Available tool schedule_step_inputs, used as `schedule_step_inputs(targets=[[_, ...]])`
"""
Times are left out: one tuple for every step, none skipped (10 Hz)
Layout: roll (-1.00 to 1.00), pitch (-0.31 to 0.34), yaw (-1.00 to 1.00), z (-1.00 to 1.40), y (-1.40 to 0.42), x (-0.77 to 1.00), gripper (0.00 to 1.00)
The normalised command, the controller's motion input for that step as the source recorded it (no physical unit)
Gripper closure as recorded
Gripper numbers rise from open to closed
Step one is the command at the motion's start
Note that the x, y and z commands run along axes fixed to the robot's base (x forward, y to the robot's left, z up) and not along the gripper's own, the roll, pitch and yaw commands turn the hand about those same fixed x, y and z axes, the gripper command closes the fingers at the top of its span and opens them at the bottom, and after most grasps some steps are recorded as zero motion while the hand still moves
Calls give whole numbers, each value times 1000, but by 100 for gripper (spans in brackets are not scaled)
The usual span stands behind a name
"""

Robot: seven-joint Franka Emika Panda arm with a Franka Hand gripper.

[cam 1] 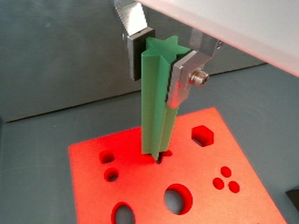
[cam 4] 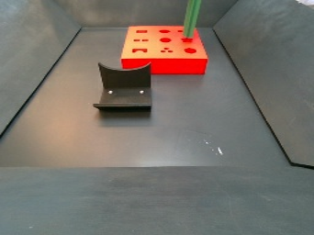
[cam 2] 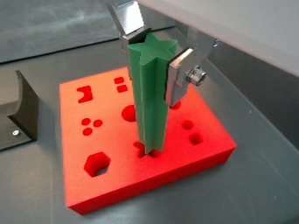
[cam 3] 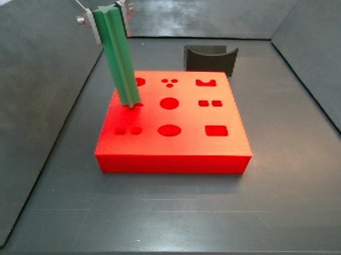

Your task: Insert the star object.

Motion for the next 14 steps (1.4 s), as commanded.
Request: schedule_step_inputs(targets=[[0,0,-143,-60,151,0,100],[0,-7,-34,0,0,89,100],[-11,0,-71,0,-100,231,100],[0,0,-66,0,-31,103,100],[0,-4,-91,-91,-43,66,100],[11,0,-97,-231,0,37,100],[14,0,-180,-271,0,0,100],[13,0,-286,-220,0,0,100],[4,0,-329,-103,0,0,100],[20,0,-266,-80,0,9,100],[23,0,-60,-86,66,83,100],[14,0,0,-111,83,40,100],[0,0,3,-66,54,0,100],[0,0,17,-40,63,0,100]])
